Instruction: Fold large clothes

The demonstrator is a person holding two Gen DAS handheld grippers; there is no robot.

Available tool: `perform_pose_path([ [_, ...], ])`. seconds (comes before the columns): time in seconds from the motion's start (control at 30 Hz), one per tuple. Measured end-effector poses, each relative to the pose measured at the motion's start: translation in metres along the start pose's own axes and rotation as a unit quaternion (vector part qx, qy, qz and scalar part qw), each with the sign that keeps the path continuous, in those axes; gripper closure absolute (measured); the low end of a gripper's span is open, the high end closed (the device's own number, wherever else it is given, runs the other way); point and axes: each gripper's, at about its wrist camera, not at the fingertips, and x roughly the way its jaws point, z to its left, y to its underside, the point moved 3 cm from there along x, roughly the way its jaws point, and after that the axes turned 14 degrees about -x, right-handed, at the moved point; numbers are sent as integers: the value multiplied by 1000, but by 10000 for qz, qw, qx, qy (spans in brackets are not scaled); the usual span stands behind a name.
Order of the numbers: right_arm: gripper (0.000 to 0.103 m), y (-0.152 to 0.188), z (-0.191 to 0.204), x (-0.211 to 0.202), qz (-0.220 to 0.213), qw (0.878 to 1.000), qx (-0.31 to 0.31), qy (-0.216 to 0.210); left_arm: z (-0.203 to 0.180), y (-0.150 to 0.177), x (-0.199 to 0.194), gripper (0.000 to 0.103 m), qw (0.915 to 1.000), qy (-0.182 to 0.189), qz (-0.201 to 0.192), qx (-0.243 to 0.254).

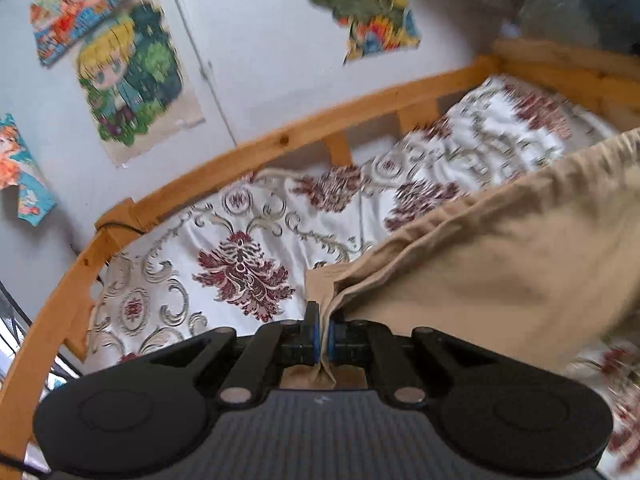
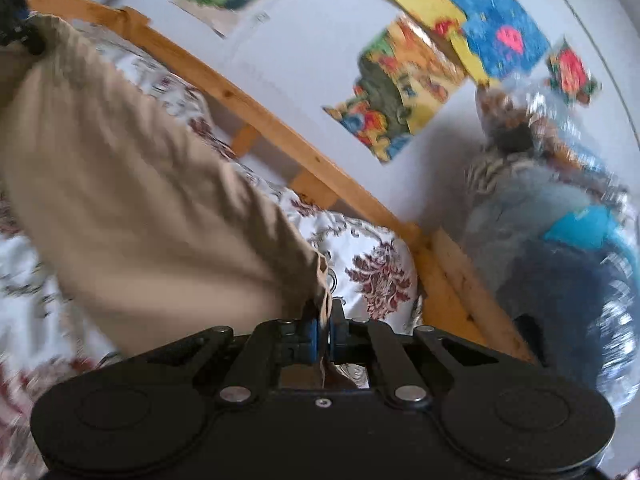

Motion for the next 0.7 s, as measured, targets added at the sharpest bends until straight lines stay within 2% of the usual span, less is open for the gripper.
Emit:
perform_pose_path([
  [0.17, 97, -3, 14, 83, 91, 9998, 121, 98, -11, -9, 86, 98, 9983, -153, 528, 205],
  [0.33, 97, 3, 32, 163, 403, 9985, 204, -295, -14, -2, 161, 98, 9927, -34, 1208, 30],
  [0.43, 95, 13, 43, 192, 663, 9949, 390, -648, -14, 4, 183, 98, 9890, 20, 1461, -214],
  [0.5, 84, 19, 39, 196, 812, 9869, 831, -1123, -9, 7, 188, 97, 9857, 106, 1580, -567],
  [0.53, 75, 22, 35, 191, 792, 9824, 1101, -1283, -6, 7, 188, 96, 9847, 126, 1590, -701],
  [0.57, 58, 22, 32, 180, 736, 9804, 1231, -1349, -2, 7, 185, 92, 9837, 166, 1590, -819],
  [0.6, 48, 23, 28, 169, 685, 9803, 1299, -1321, 2, 8, 181, 90, 9829, 234, 1580, -915],
  [0.63, 29, 24, 24, 155, 581, 9813, 1378, -1211, 8, 8, 176, 78, 9822, 327, 1544, -1022],
  [0.67, 19, 25, 20, 141, 431, 9821, 1457, -1115, 13, 6, 172, 50, 9817, 413, 1488, -1118],
  [0.7, 15, 27, 16, 128, 304, 9823, 1526, -1037, 21, 6, 163, 36, 9817, 509, 1335, -1258],
])
